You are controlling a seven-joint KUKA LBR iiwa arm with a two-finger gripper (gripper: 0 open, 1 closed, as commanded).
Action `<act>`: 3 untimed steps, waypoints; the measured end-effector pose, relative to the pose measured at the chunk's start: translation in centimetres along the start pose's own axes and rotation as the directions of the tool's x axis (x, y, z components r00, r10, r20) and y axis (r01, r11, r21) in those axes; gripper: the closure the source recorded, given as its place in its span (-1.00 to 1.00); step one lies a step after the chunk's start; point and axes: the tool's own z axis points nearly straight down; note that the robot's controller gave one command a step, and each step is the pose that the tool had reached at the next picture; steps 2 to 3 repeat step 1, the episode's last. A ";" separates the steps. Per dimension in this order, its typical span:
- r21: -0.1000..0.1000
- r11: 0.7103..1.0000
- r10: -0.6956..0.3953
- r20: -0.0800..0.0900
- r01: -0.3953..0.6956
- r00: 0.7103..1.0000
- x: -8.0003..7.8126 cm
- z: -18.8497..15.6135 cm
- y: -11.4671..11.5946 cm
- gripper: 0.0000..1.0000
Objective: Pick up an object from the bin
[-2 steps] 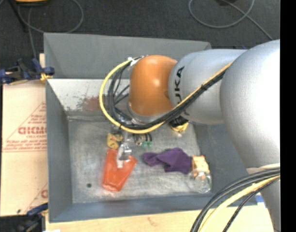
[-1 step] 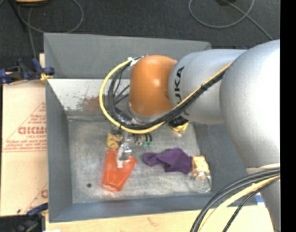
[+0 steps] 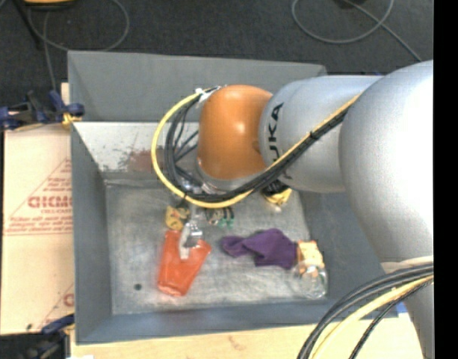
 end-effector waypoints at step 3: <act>0.013 0.999 0.043 0.018 -0.043 0.999 0.7 -9.1 -1.9 1.00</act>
Offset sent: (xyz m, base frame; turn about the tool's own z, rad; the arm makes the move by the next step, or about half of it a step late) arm 0.0000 0.0000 0.0000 0.0000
